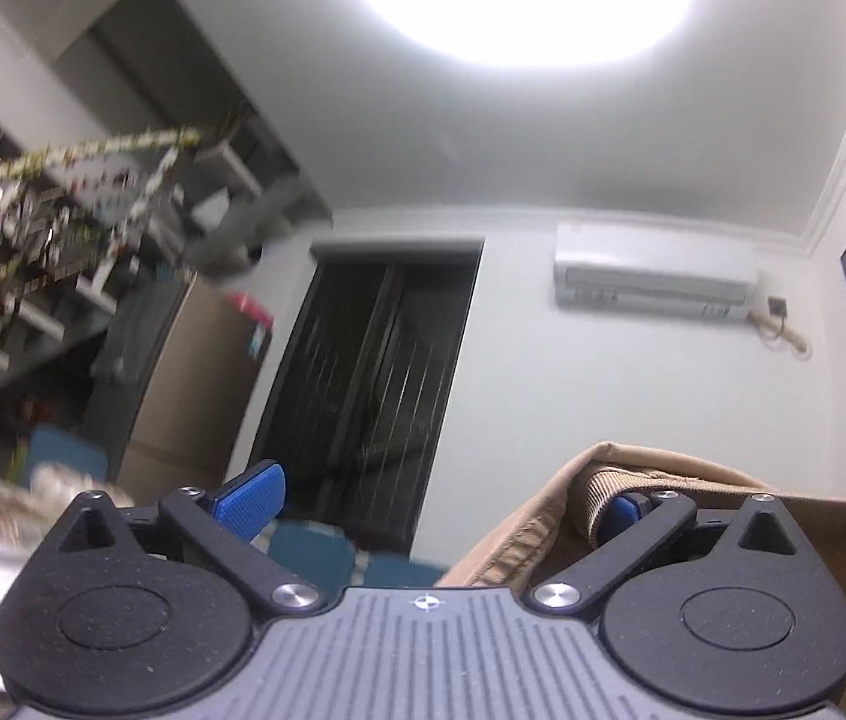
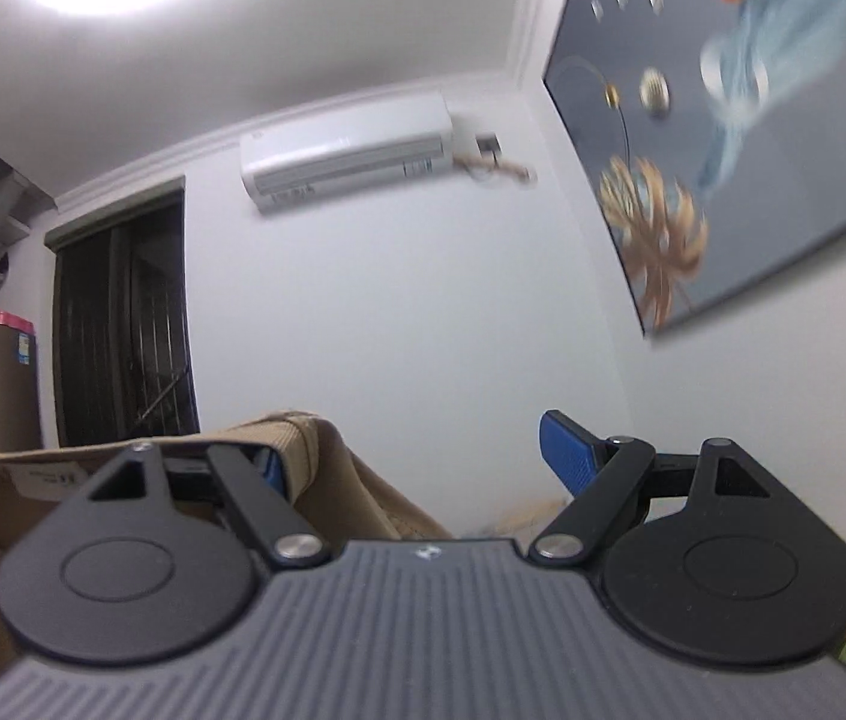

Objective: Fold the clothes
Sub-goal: 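Raise the shirt high with both grippers to shake it open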

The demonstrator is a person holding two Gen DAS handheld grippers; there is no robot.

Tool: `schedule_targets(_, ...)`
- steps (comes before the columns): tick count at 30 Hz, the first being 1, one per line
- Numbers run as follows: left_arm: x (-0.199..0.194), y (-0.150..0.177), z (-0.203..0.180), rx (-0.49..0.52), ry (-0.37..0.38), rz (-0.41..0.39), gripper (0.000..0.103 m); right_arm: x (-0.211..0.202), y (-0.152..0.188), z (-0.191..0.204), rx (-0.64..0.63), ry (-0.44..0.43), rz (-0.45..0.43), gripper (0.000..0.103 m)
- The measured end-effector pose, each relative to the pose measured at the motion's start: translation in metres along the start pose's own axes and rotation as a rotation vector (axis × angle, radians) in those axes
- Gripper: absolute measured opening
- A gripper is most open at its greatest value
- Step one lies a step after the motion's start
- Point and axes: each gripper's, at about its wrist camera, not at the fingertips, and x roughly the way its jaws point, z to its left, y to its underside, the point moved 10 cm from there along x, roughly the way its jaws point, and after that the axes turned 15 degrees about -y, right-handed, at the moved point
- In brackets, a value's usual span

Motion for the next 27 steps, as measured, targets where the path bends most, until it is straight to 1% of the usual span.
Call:
schedule_targets(1, -0.002, -0.008, -0.005, 0.004, 0.012, 0.007, 0.103, -0.002, -0.011, 0.001, -0.015, 0.003, -0.004, 0.082)
schedule_targets(3, 0.0, -0.014, -0.015, 0.02, 0.032, 0.03, 0.103, 0.001, -0.024, -0.004, -0.035, 0.009, 0.003, 0.082)
schedule_targets(5, 0.009, -0.002, -0.025, 0.047, 0.046, 0.06, 0.103, 0.012, -0.022, -0.012, -0.047, 0.013, 0.027, 0.082)
schedule_targets(7, 0.021, 0.02, -0.038, 0.078, 0.057, 0.094, 0.103, 0.033, -0.003, -0.026, -0.06, 0.025, 0.071, 0.082)
schedule_targets(10, 0.056, 0.08, -0.049, 0.116, 0.067, 0.136, 0.103, 0.068, 0.053, -0.051, -0.037, 0.039, 0.154, 0.082)
schedule_targets(11, 0.067, 0.102, -0.054, 0.125, 0.07, 0.154, 0.103, 0.08, 0.072, -0.059, -0.028, 0.044, 0.183, 0.082)
schedule_targets(14, 0.107, 0.184, -0.071, 0.148, 0.077, 0.235, 0.103, 0.114, 0.132, -0.084, -0.002, 0.06, 0.27, 0.082)
schedule_targets(19, 0.181, 0.33, -0.102, 0.176, 0.066, 0.398, 0.103, 0.185, 0.248, -0.123, -0.008, 0.082, 0.393, 0.082)
schedule_targets(24, 0.239, 0.498, -0.136, 0.218, 0.059, 0.525, 0.103, 0.259, 0.373, -0.165, -0.009, 0.102, 0.488, 0.082)
schedule_targets(27, 0.263, 0.606, -0.152, 0.291, 0.06, 0.592, 0.103, 0.295, 0.461, -0.196, 0.001, 0.121, 0.561, 0.082)
